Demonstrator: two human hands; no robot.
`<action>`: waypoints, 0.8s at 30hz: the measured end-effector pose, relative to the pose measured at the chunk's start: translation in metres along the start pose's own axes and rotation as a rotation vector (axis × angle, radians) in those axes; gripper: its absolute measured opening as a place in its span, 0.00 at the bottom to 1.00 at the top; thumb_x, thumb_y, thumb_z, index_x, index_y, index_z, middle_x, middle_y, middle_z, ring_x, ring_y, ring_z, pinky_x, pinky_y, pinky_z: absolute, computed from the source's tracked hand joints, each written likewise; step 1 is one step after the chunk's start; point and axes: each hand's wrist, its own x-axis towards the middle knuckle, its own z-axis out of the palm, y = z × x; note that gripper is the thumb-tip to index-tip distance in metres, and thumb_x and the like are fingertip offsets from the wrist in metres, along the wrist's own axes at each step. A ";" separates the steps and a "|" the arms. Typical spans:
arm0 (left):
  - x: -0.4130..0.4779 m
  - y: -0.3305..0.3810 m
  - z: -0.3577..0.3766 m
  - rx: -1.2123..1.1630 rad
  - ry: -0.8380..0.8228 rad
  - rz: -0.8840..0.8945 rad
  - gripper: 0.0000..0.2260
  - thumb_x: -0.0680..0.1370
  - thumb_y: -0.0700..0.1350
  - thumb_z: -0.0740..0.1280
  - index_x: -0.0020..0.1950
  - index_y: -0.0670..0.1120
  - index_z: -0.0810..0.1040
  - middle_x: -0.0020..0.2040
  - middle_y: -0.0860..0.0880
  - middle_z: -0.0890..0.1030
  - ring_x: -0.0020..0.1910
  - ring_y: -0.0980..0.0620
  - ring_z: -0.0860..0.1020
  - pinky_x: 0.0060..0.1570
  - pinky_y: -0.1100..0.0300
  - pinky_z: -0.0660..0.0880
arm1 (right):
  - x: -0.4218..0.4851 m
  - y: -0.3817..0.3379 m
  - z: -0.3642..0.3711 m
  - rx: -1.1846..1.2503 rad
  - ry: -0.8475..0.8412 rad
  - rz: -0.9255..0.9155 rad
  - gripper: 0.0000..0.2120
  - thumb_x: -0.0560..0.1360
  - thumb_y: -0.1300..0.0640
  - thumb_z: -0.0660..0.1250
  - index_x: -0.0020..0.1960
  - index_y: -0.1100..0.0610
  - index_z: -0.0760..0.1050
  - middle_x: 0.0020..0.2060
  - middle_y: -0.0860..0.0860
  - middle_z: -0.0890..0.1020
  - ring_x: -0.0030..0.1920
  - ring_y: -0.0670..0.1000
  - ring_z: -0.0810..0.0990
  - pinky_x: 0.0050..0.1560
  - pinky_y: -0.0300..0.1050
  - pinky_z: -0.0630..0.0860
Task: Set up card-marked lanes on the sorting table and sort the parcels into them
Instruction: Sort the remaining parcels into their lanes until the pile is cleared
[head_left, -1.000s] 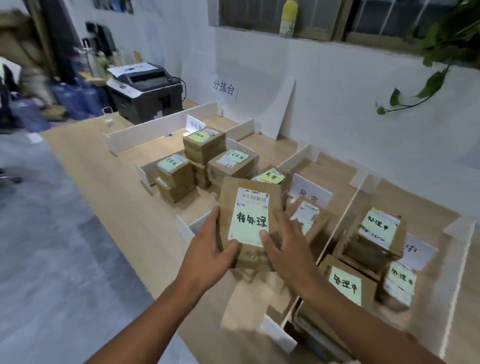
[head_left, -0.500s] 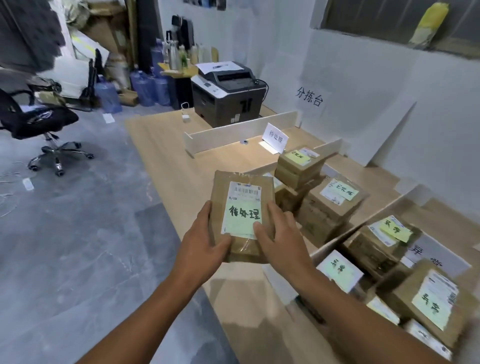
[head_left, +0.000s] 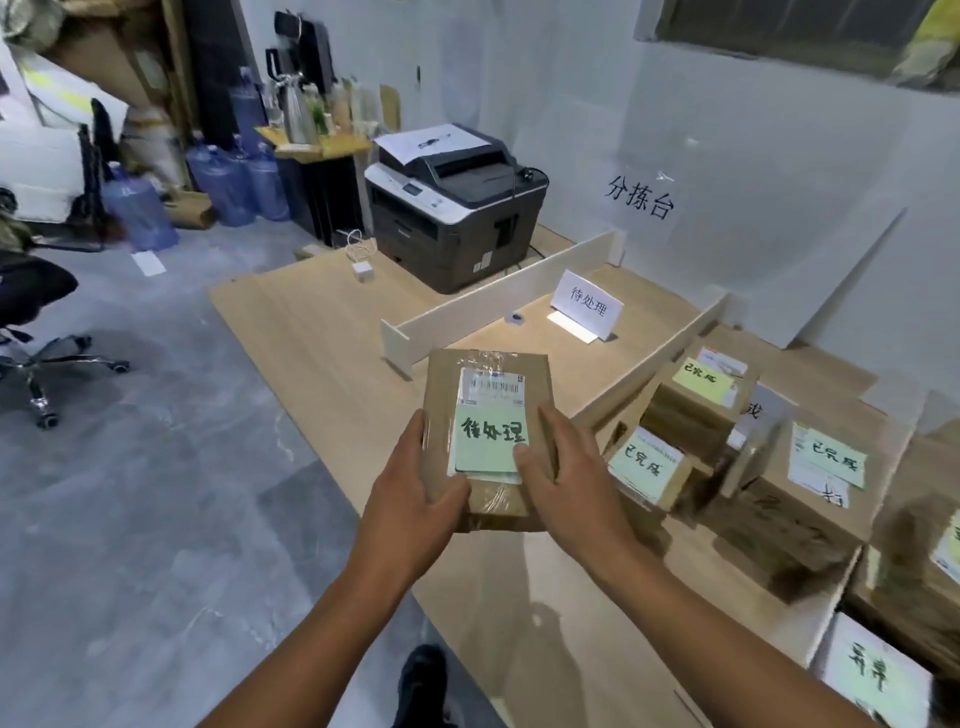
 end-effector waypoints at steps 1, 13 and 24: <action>0.024 -0.008 0.001 -0.007 -0.020 0.008 0.24 0.75 0.57 0.66 0.66 0.77 0.62 0.58 0.77 0.75 0.55 0.70 0.77 0.40 0.75 0.74 | 0.021 0.004 0.010 -0.002 0.016 0.019 0.27 0.82 0.37 0.58 0.78 0.35 0.54 0.62 0.45 0.68 0.60 0.46 0.77 0.40 0.31 0.77; 0.293 -0.064 0.036 0.091 -0.323 0.007 0.26 0.72 0.54 0.65 0.65 0.74 0.60 0.54 0.83 0.70 0.56 0.78 0.72 0.39 0.82 0.68 | 0.235 0.050 0.083 0.008 0.099 0.281 0.29 0.82 0.40 0.59 0.79 0.42 0.54 0.57 0.44 0.66 0.48 0.41 0.71 0.33 0.24 0.69; 0.495 -0.143 0.161 0.176 -0.683 0.000 0.28 0.69 0.44 0.69 0.65 0.62 0.64 0.58 0.59 0.77 0.53 0.57 0.80 0.43 0.65 0.75 | 0.376 0.145 0.132 -0.075 0.193 0.589 0.32 0.81 0.41 0.61 0.79 0.41 0.49 0.68 0.51 0.67 0.58 0.58 0.79 0.55 0.52 0.78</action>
